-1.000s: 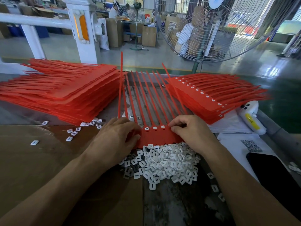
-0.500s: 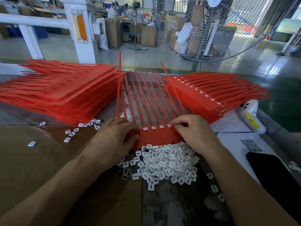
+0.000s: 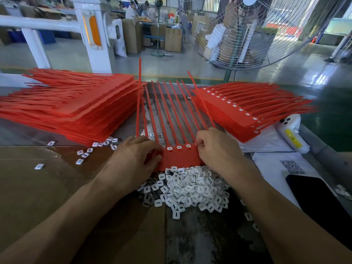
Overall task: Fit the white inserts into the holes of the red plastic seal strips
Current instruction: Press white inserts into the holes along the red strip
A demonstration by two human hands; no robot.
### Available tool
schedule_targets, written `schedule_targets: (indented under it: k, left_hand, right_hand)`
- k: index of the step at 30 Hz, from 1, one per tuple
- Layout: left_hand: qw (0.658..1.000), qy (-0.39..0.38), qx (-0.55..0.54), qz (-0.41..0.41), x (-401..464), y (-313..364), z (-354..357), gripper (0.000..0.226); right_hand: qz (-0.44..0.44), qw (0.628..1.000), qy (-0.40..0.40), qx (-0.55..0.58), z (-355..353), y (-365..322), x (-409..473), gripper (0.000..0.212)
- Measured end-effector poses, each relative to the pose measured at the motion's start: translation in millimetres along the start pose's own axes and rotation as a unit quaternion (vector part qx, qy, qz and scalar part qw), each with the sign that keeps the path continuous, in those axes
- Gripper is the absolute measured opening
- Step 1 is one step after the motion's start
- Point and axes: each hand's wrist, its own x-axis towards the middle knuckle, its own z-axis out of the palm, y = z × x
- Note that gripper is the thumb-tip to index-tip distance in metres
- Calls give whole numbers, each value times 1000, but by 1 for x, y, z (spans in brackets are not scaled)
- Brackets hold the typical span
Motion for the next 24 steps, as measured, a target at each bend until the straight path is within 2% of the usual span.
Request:
schedule_targets:
  k: [5,9,13,16,24]
  left_hand:
    - [1000,-6,-2,1,0,0,-1,30]
    - [1000,-1,3,5,0,-1,0,29]
    - [1000,-2,3,5,-1,0,-1,31]
    - [1000,-8,6,2,0,1,-1,32]
    - [1000,-11,5,-3,-1,2,-3,32]
  right_hand:
    - [-9,999,-9,30,4,7,-6,17]
    - [-27,993,-5,112,-3,15,-13,16]
    - [-77,971,-108,200,-11,7,-17,5]
    - [-127,964,-138,188,-7,1,-19,10]
    - [-128,960,-138,208,-8,0,-20,13]
